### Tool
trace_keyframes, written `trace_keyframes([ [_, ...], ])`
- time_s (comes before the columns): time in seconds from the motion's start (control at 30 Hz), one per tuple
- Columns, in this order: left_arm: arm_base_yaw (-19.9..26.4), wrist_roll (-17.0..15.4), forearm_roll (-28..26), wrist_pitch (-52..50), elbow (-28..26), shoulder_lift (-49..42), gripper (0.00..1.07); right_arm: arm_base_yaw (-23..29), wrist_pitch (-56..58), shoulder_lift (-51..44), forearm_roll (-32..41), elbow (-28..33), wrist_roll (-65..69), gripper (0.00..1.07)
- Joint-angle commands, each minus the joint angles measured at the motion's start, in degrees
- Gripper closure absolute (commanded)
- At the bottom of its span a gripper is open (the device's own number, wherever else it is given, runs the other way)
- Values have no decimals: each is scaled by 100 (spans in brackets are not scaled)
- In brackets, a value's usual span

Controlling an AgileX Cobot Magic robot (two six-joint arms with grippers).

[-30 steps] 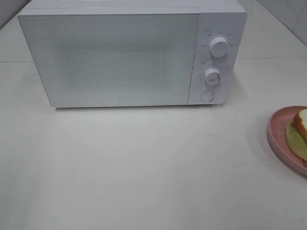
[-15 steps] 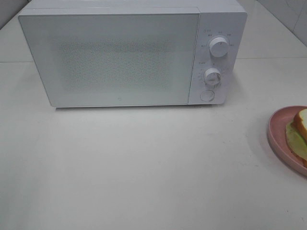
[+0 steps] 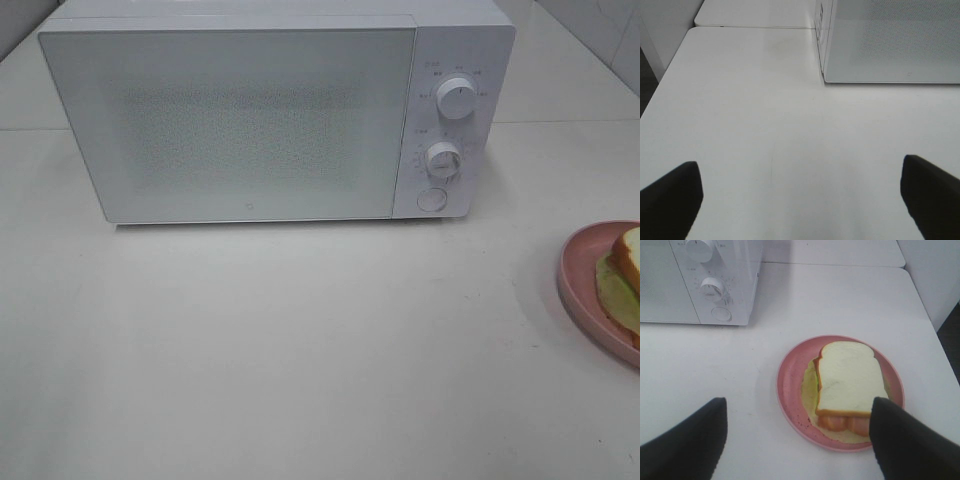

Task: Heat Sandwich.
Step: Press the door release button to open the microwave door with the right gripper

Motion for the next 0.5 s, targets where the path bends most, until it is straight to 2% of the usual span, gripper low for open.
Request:
trace_keyframes([
  [0.03, 0, -6, 6, -17, 17, -138, 5, 11, -235, 109, 6, -40, 46, 31],
  [0.5, 0, -6, 6, -17, 17, -138, 5, 11, -1868, 1621, 23, -40, 46, 31],
])
